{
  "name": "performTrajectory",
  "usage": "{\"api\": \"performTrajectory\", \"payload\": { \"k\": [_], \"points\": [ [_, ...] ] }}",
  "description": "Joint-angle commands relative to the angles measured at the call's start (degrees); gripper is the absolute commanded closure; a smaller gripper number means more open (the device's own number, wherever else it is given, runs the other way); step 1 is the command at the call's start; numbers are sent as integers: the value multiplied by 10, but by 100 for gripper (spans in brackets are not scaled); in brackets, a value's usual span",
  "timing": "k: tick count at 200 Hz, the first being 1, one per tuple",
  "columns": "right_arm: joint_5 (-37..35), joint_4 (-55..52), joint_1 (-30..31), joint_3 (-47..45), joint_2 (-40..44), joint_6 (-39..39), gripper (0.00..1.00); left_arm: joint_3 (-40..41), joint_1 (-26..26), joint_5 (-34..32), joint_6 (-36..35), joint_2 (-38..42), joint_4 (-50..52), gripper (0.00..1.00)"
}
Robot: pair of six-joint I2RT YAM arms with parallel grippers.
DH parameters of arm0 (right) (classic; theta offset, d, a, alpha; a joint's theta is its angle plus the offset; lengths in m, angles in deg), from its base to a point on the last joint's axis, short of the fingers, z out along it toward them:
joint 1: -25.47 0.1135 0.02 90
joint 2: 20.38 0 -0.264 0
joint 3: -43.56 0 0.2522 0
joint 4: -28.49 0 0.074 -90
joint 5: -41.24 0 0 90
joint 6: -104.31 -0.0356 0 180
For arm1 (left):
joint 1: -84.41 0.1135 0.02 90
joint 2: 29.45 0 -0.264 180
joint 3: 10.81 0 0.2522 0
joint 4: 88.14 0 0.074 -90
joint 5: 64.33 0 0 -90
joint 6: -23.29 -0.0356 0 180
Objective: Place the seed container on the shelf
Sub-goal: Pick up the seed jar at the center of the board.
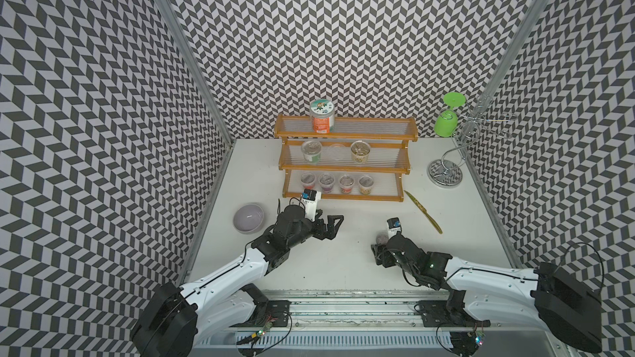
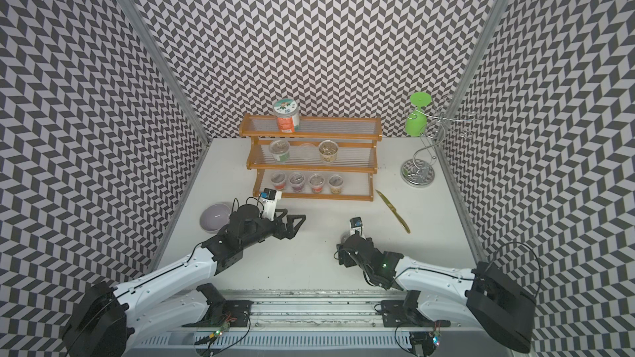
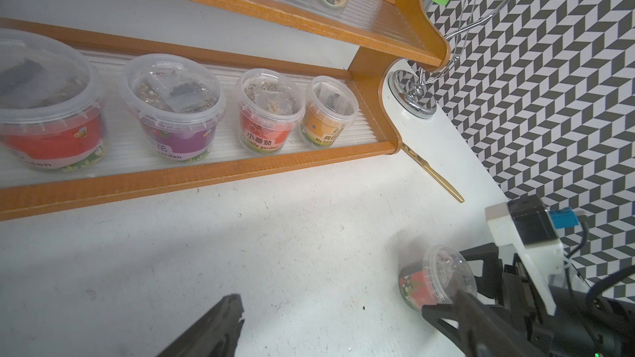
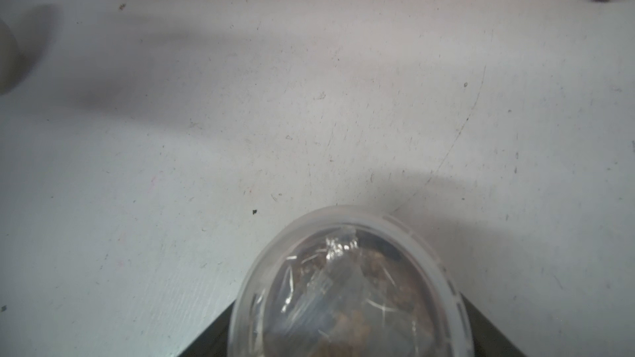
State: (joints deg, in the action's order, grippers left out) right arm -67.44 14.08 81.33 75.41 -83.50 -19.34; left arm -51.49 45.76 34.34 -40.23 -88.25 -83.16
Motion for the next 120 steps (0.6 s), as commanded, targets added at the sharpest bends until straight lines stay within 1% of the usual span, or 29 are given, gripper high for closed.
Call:
{"api": "performTrajectory", "payload": {
  "k": [1, 25, 56, 97, 120],
  "points": [
    [-11, 85, 4, -18, 23, 43, 21, 5, -4, -4, -6, 9, -9, 1],
    [-15, 110, 4, -37, 43, 53, 23, 5, -4, -4, -6, 9, -9, 1],
    [-23, 108, 4, -47, 63, 48, 26, 6, -3, -5, -9, 8, -10, 0],
    [-22, 96, 4, -40, 49, 40, 27, 7, -3, -3, -8, 8, -13, 0],
    [-43, 96, 4, -34, 38, 30, 27, 4, -4, -1, -9, 4, -15, 0]
  ]
}}
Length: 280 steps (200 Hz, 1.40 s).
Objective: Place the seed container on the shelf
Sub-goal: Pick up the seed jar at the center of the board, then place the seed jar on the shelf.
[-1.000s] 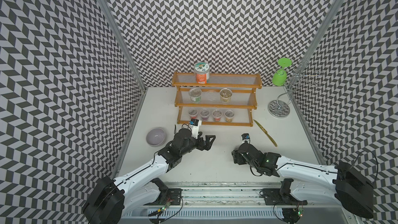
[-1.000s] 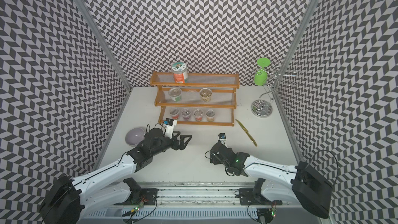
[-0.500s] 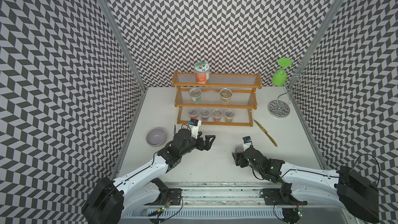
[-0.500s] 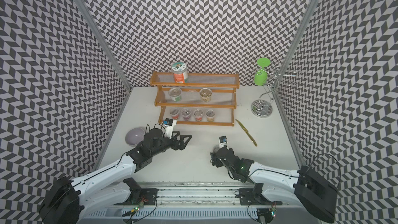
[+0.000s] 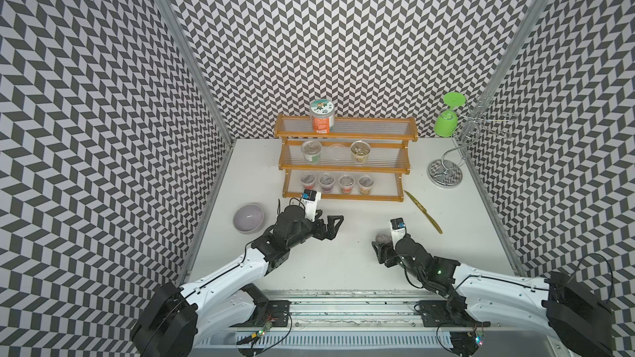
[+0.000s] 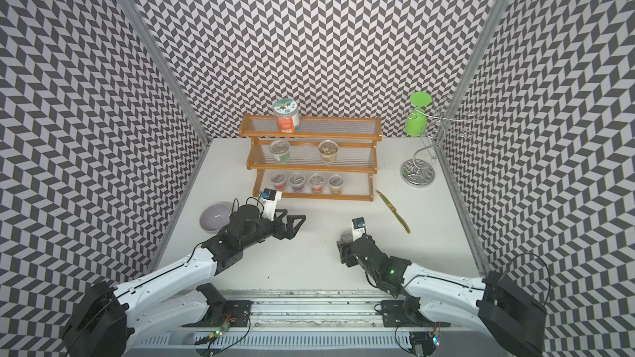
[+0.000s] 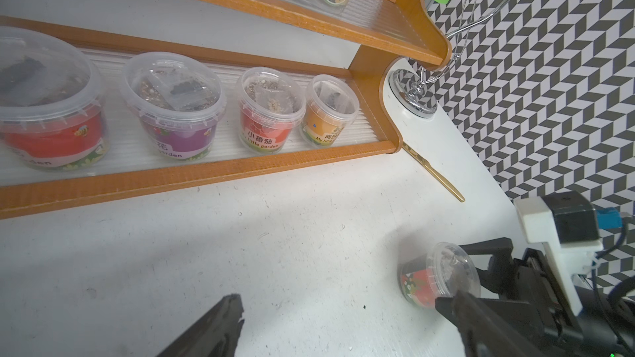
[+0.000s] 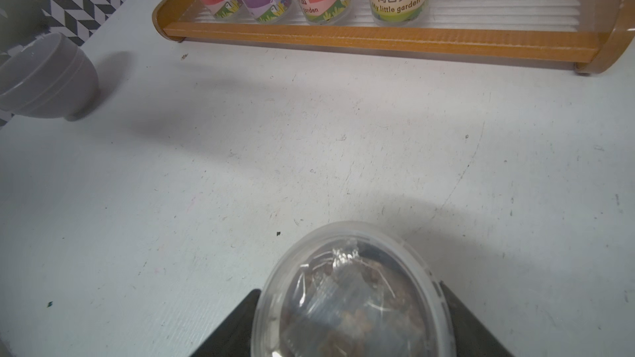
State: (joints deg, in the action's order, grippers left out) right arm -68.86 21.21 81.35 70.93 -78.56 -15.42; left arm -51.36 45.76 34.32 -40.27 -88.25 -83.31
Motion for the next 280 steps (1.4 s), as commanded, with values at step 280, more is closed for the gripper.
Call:
{"api": "performTrajectory", "payload": {
  "k": [280],
  "points": [
    [111, 190, -307, 237, -295, 131, 27, -65, -129, -16, -102, -270, -267, 1]
  ]
}}
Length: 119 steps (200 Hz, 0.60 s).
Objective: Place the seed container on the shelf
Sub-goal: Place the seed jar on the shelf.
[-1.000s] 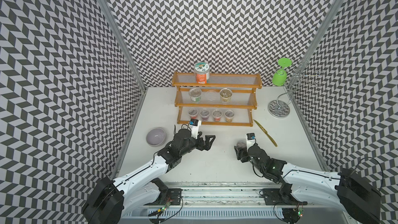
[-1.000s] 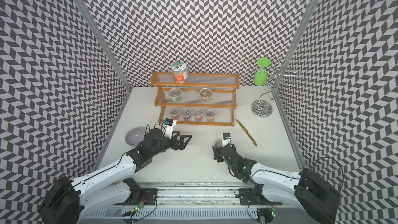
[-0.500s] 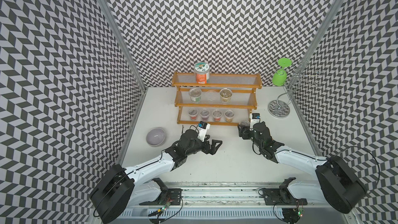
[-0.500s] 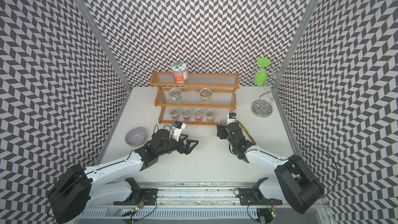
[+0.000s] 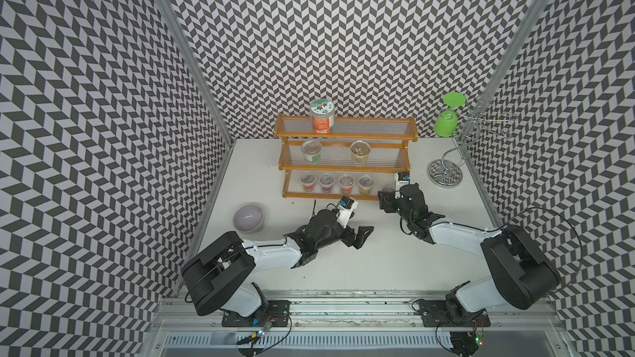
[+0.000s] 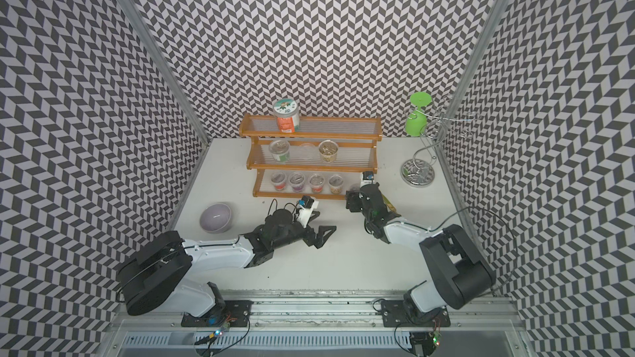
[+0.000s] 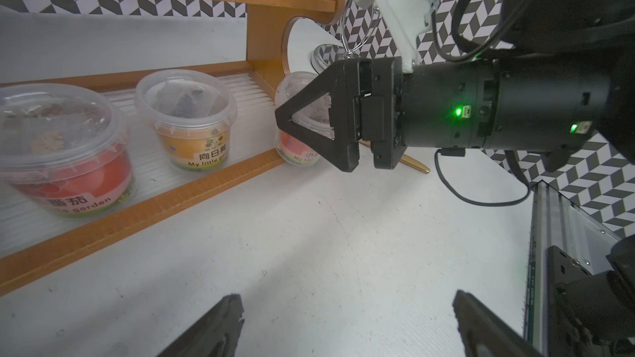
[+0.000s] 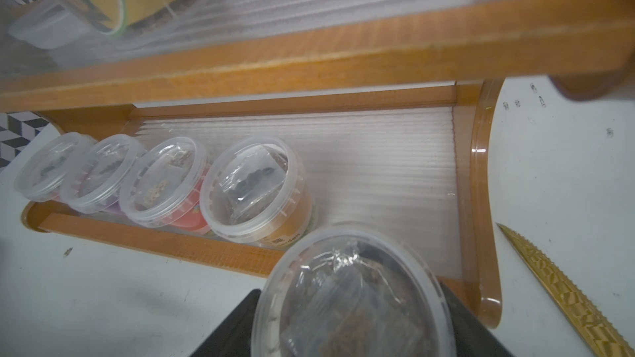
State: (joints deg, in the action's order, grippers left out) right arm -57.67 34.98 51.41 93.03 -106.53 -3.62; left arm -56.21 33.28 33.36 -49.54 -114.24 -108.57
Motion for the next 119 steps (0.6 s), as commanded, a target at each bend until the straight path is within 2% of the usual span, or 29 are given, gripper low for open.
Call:
{"api": "performTrajectory", "payload": {
  "k": [1, 119],
  "points": [
    [-1, 53, -7, 16, -16, 13, 27, -17, -4, -6, -9, -10, -13, 0],
    [0, 85, -32, 80, -100, 23, 27, -25, -4, -4, 2, -21, 5, 0]
  ]
}}
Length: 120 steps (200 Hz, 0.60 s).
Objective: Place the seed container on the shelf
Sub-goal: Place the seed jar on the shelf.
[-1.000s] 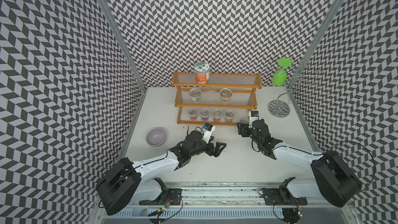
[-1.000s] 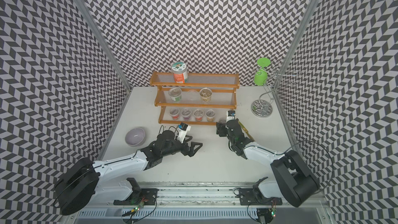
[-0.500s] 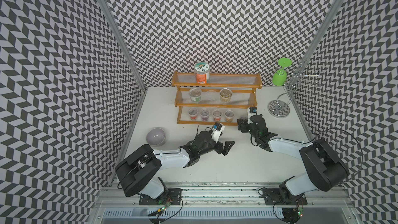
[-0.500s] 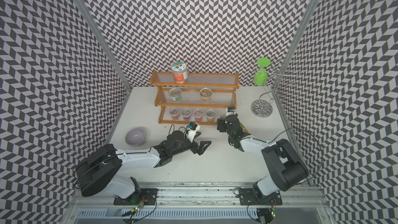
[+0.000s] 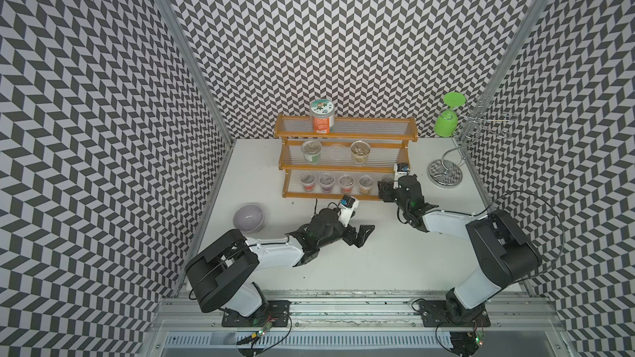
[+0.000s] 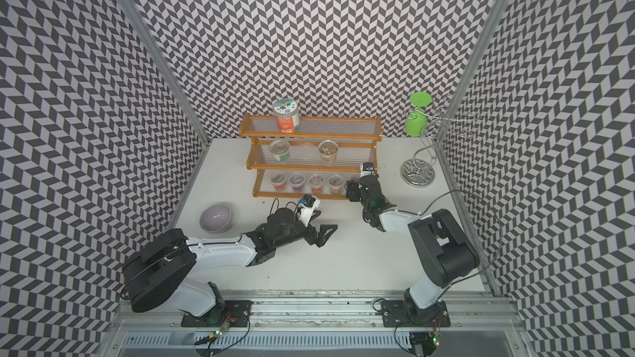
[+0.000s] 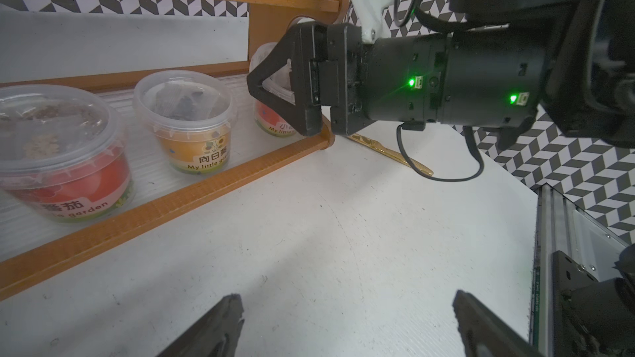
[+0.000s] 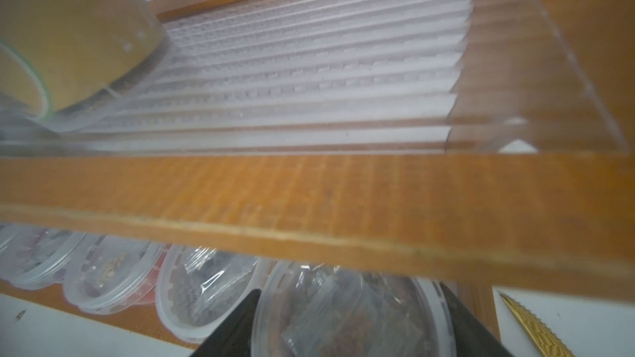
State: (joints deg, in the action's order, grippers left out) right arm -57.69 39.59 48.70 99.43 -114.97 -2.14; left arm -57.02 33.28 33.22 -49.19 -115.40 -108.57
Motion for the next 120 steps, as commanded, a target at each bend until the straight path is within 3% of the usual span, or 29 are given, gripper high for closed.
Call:
{"api": "performTrajectory", "payload": {
  "k": [1, 120],
  "points": [
    [1, 39, -5, 17, -16, 7, 27, -17, -4, -2, -2, -10, 6, 0],
    [15, 33, -10, 32, -56, 7, 26, -24, -4, -4, -2, -3, 29, 0]
  ]
}}
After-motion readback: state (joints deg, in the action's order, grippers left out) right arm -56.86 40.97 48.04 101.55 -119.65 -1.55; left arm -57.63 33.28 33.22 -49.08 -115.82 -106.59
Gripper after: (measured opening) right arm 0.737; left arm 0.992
